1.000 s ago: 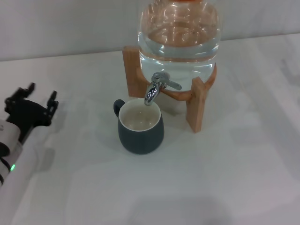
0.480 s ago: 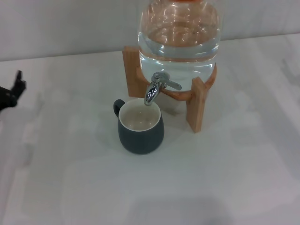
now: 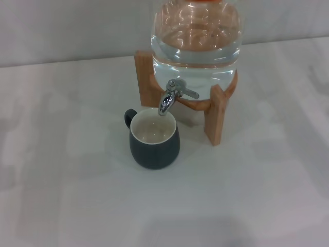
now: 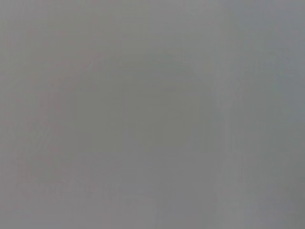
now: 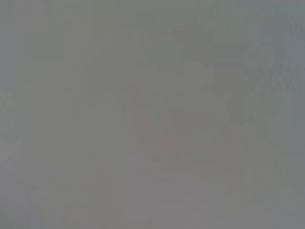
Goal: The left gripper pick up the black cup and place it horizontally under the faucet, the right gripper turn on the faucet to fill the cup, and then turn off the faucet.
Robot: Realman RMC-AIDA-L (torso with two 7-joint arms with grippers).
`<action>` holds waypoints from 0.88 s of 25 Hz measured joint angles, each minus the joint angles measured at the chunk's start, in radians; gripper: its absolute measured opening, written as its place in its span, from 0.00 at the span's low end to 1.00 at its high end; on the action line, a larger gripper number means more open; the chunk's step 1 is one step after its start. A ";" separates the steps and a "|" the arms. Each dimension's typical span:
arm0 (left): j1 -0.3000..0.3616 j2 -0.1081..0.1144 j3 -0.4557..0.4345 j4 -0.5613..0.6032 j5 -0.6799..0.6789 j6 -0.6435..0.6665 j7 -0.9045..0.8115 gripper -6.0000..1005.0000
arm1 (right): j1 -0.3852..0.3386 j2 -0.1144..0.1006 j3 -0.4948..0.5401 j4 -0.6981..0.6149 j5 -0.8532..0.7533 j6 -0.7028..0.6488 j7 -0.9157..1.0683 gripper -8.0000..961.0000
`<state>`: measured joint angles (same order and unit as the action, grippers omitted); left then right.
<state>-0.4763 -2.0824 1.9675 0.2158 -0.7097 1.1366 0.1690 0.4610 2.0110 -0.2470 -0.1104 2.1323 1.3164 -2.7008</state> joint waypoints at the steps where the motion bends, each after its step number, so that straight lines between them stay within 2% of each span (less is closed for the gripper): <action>1: 0.006 -0.001 -0.012 0.000 0.000 0.015 0.000 0.86 | 0.000 0.000 0.000 0.000 0.000 0.003 0.002 0.89; 4: 0.023 -0.002 -0.031 0.005 -0.014 0.040 -0.001 0.86 | -0.001 0.000 -0.008 0.000 0.000 0.016 0.007 0.89; 11: 0.037 -0.002 -0.032 0.000 -0.044 0.045 -0.005 0.86 | -0.017 0.001 -0.124 0.003 -0.002 0.088 0.035 0.89; 18: 0.047 -0.002 -0.028 -0.008 -0.050 0.040 0.001 0.86 | -0.077 0.002 -0.179 0.003 -0.001 0.209 0.109 0.89; 22: 0.049 -0.004 -0.026 -0.020 -0.046 0.039 0.002 0.86 | -0.111 0.002 -0.252 0.017 -0.002 0.272 0.137 0.89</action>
<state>-0.4269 -2.0866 1.9417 0.1955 -0.7559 1.1752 0.1708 0.3499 2.0126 -0.4991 -0.0937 2.1306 1.5883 -2.5636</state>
